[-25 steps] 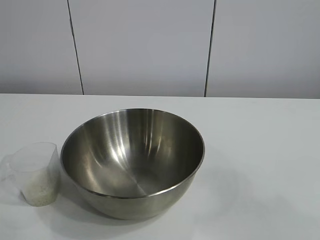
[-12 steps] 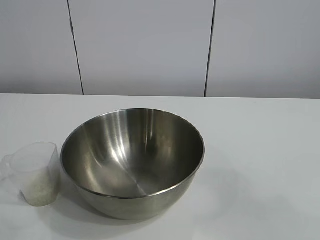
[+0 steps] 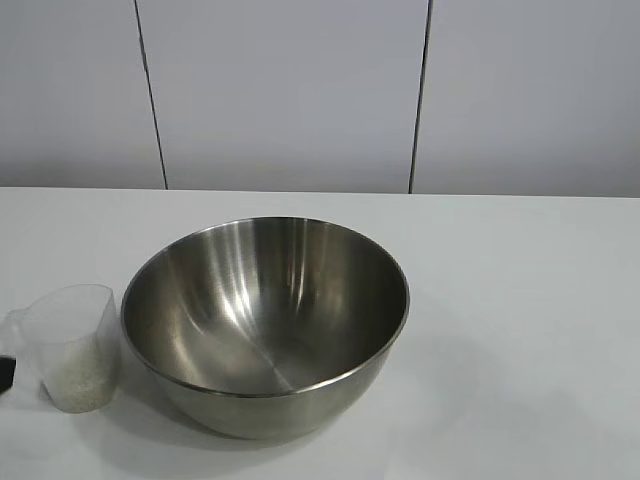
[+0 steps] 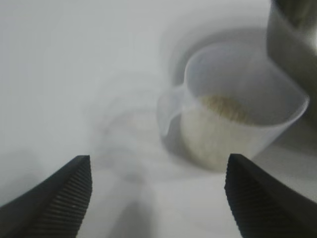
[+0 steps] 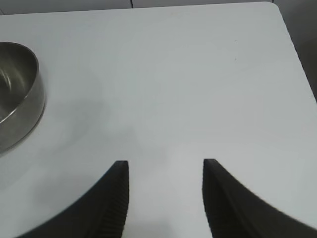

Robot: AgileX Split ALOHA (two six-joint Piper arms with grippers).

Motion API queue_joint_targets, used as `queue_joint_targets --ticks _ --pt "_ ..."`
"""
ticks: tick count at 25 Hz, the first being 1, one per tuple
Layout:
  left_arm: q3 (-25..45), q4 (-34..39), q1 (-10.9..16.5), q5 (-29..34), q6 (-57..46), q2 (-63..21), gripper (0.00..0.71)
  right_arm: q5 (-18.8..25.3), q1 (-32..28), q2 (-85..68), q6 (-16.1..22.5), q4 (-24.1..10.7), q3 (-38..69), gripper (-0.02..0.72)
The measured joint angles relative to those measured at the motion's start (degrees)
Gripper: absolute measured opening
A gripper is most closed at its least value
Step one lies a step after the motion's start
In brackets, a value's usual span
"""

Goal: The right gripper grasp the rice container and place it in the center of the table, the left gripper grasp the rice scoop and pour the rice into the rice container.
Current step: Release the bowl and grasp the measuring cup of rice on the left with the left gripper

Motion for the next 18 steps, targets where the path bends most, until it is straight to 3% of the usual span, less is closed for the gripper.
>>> queue_joint_targets --ticks 8,18 --pt "-0.4 -3.3 0.0 -1.1 6.8 3.7 0.541 -0.1 0.0 0.0 0.0 0.0 0.0 0.316" --pt "-4.9 -4.0 0.0 -1.1 7.4 3.8 0.540 -0.1 0.0 0.0 0.0 0.0 0.0 0.316"
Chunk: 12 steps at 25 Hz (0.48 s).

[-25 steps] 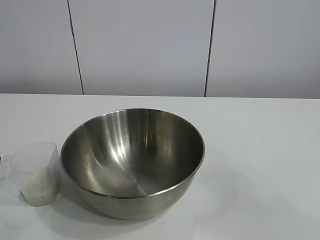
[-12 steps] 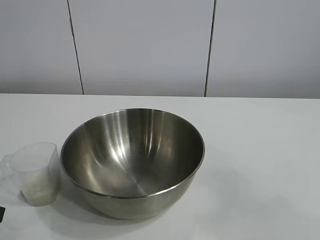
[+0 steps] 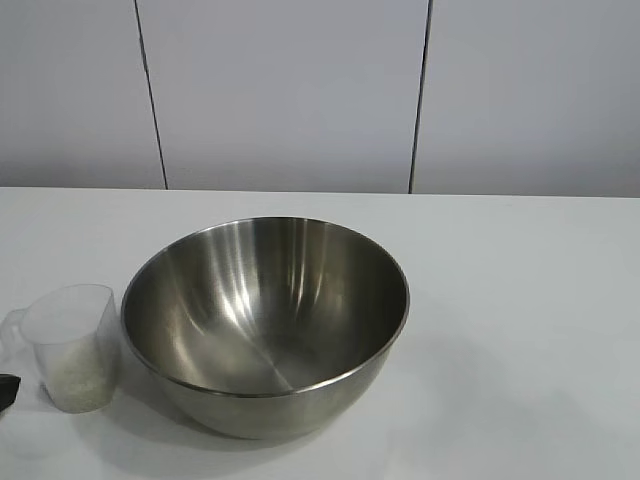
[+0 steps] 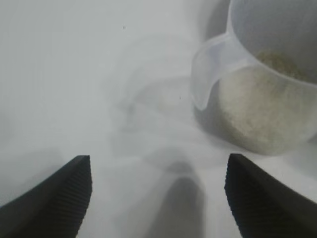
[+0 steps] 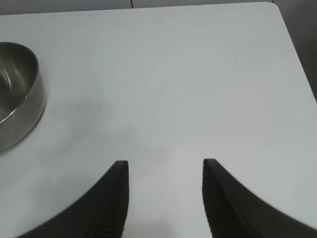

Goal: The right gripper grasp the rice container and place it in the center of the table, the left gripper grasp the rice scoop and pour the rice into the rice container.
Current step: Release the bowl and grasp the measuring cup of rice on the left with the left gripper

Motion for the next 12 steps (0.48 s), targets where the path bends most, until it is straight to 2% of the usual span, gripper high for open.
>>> queue_joint_targets --ticks 12 --pt "-3.9 0.0 0.0 0.0 -1.8 0.0 0.526 0.0 0.0 0.0 0.0 0.0 0.0 0.316"
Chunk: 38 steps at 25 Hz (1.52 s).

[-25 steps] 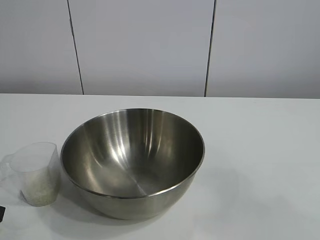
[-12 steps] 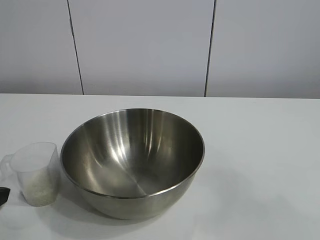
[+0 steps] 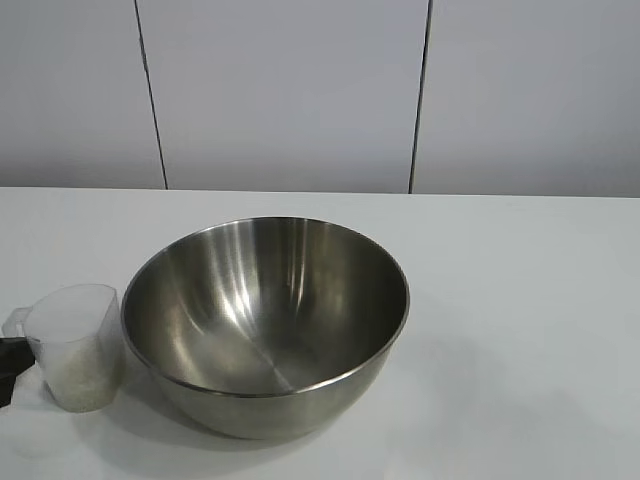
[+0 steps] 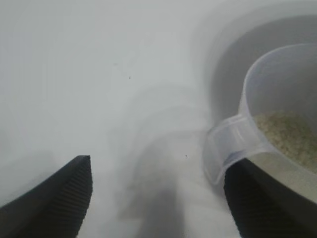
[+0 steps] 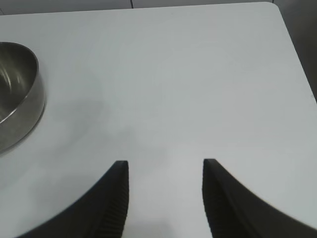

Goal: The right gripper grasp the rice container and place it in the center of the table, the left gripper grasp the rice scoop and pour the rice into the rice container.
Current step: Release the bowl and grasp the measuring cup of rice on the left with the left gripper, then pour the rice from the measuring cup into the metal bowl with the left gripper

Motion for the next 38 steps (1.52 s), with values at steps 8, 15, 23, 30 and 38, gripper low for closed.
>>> queue_joint_targets --ticks 8,15,23,30,38 --pt "-0.4 -0.2 0.0 0.0 -1.0 0.0 0.398 0.1 0.0 0.0 0.0 0.0 0.0 0.316" --pt "-0.4 -0.2 0.0 0.0 -0.9 0.0 0.029 0.1 0.0 0.0 0.0 0.0 0.0 0.316" --pt "-0.4 -0.2 0.0 0.0 -0.6 -0.1 0.010 0.1 0.0 0.0 0.0 0.0 0.0 0.316" --pt "-0.4 -0.2 0.0 0.6 0.4 -9.8 0.009 0.1 0.0 0.0 0.0 0.0 0.0 0.316" --pt "-3.1 1.9 0.0 5.8 6.5 -27.7 0.009 0.0 0.0 0.0 0.0 0.0 0.0 0.316"
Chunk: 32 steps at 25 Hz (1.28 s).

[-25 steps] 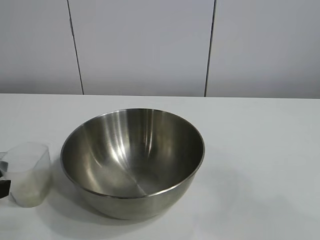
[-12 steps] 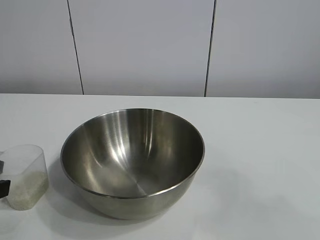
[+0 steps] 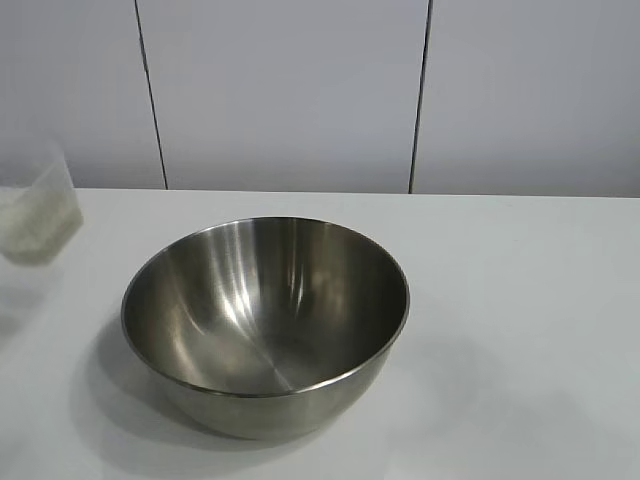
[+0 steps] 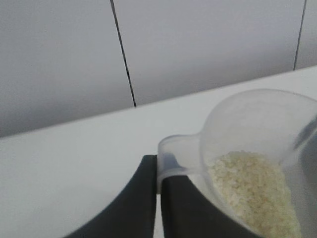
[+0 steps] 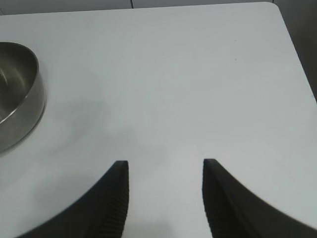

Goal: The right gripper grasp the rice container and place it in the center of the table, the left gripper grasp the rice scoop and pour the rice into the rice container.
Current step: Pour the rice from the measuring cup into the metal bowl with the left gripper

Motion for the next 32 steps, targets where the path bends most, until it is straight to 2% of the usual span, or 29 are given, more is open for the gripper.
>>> queue_joint_targets --ticks 5,9,13,18,21,25,28,32 --pt "-8.1 9.2 -0.1 18.9 1.4 -10.0 0.009 0.0 0.0 0.0 0.0 0.0 0.0 0.316" --pt "-15.6 18.0 -3.7 32.8 1.5 -13.5 0.009 0.0 0.0 0.0 0.0 0.0 0.0 0.316" --pt "-20.7 26.4 -9.6 39.7 4.4 -13.6 0.009 0.0 0.0 0.0 0.0 0.0 0.0 0.316" --pt "-22.6 29.5 -16.6 41.3 17.8 -13.3 0.009 0.0 0.0 0.0 0.0 0.0 0.0 0.316" --pt "-22.7 25.7 -20.3 41.7 30.1 -11.3 0.009 0.0 0.0 0.0 0.0 0.0 0.0 0.316" --pt "-22.7 14.6 -23.4 41.4 49.6 -6.5 0.009 0.1 0.0 0.0 0.0 0.0 0.0 0.316" --pt "-22.8 4.2 -24.8 38.5 65.4 -2.6 0.009 0.0 0.0 0.0 0.0 0.0 0.0 0.316" --pt "-22.9 -9.7 -27.2 31.1 87.3 1.7 0.009 0.0 0.0 0.0 0.0 0.0 0.0 0.316"
